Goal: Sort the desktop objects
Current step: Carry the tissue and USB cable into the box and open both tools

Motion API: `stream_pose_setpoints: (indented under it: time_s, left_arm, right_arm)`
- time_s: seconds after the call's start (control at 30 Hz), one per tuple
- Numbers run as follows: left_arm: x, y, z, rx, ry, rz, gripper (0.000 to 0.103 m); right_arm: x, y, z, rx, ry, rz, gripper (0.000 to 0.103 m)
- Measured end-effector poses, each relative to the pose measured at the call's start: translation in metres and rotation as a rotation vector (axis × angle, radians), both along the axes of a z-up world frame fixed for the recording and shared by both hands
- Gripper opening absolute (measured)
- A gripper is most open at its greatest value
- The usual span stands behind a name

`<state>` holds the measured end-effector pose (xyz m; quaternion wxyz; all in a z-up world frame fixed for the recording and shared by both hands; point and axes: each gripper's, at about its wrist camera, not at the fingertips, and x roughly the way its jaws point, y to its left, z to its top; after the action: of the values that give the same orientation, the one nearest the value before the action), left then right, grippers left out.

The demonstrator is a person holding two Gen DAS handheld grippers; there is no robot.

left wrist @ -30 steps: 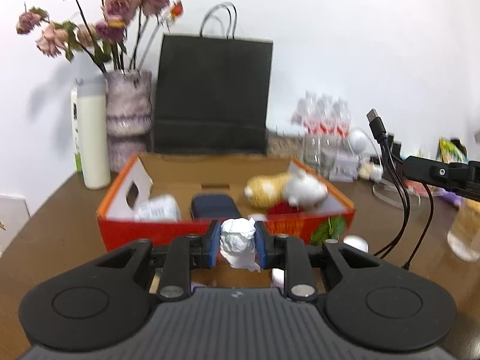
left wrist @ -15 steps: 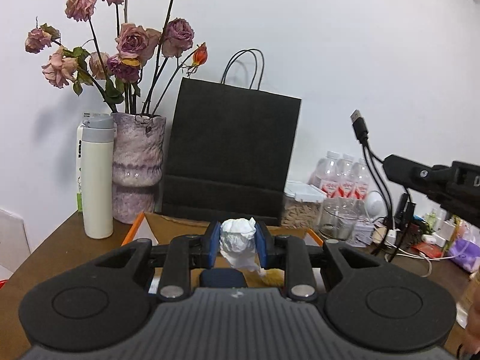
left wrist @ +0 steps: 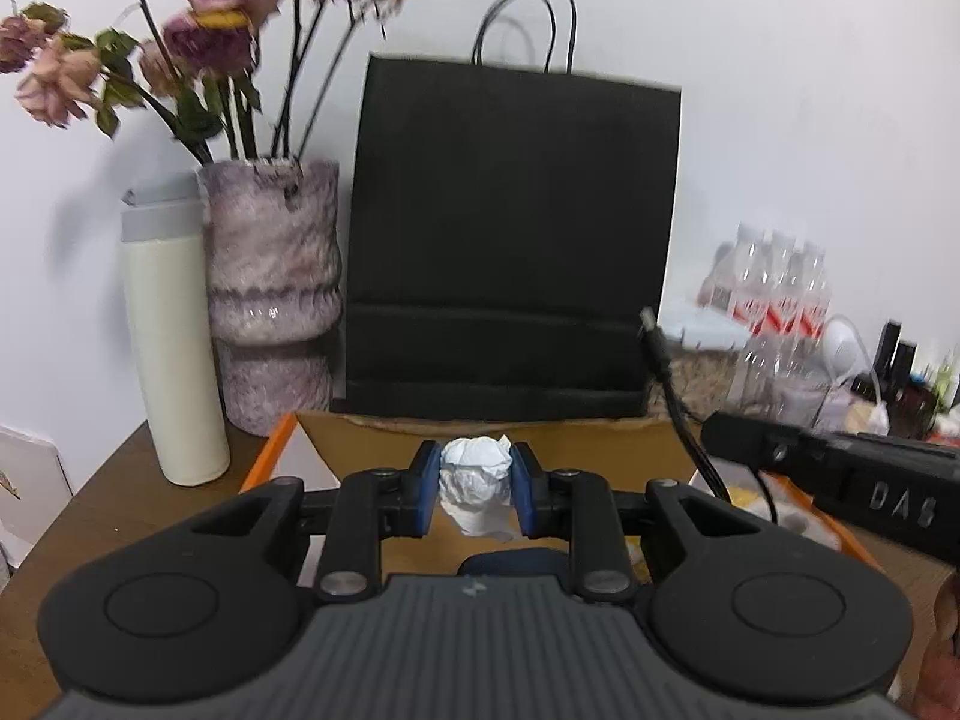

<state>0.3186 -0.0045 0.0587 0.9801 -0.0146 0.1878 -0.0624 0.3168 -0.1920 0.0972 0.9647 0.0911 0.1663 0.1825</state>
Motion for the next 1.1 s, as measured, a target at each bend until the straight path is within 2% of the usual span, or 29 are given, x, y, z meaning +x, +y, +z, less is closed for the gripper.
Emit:
stream_pose_setpoints:
  time_s: [0.2,0.3,0.33,0.37,0.4,0.47,0.5,0.53,0.57,0.6,0.63,0.67,0.7,0.8,0.87,1.1]
  left_arm:
    - [0.015,0.002,-0.019,0.022,0.079,0.008,0.025]
    - [0.017,0.002,-0.024,0.031,0.094,0.013,0.026]
    - [0.016,0.002,-0.025,0.037,0.093,0.016,0.028]
    - [0.016,0.001,-0.025,0.040,0.092,0.019,0.033]
    - [0.015,0.001,-0.025,0.040,0.089,0.020,0.037]
    - [0.014,0.001,-0.025,0.040,0.085,0.025,0.057]
    - [0.013,0.001,-0.025,0.042,0.080,0.031,0.063]
    - [0.012,0.001,-0.024,0.044,0.071,0.037,0.075]
    - [0.011,0.001,-0.023,0.045,0.060,0.042,0.084]
    - [0.009,0.001,-0.022,0.051,0.048,0.059,0.087]
    - [0.009,0.002,-0.020,0.055,0.041,0.075,0.095]
    - [0.009,0.003,-0.019,0.056,0.034,0.092,0.103]
    - [0.008,0.005,-0.018,0.053,0.027,0.104,0.103]
    - [0.007,0.012,-0.012,0.029,0.043,0.117,0.103]
    - [0.006,0.015,-0.010,0.019,0.057,0.128,0.103]
    - [-0.007,0.019,-0.003,-0.007,0.062,0.144,0.103]
  right_arm:
    - [0.006,0.012,-0.017,-0.055,0.033,0.009,0.001]
    - [0.004,0.014,-0.022,-0.070,0.040,0.015,0.002]
    - [0.004,0.015,-0.023,-0.076,0.046,0.019,0.002]
    - [0.004,0.015,-0.024,-0.076,0.053,0.024,0.002]
    - [0.004,0.014,-0.025,-0.073,0.061,0.028,0.007]
    - [0.004,0.014,-0.026,-0.070,0.070,0.026,0.015]
    - [0.004,0.014,-0.026,-0.072,0.074,0.025,0.024]
    - [0.004,0.014,-0.026,-0.074,0.075,0.022,0.028]
    - [0.003,0.013,-0.026,-0.075,0.073,0.019,0.037]
    - [0.002,0.012,-0.026,-0.073,0.071,0.009,0.043]
    - [0.001,0.010,-0.025,-0.068,0.069,-0.002,0.047]
    - [0.001,0.008,-0.023,-0.062,0.067,-0.013,0.058]
    - [0.001,0.006,-0.022,-0.057,0.068,-0.030,0.072]
    - [-0.003,0.003,-0.017,-0.038,0.055,-0.037,0.093]
    - [-0.006,0.004,-0.013,-0.029,0.049,-0.022,0.096]
    - [-0.025,0.007,-0.005,-0.059,0.015,-0.022,0.097]
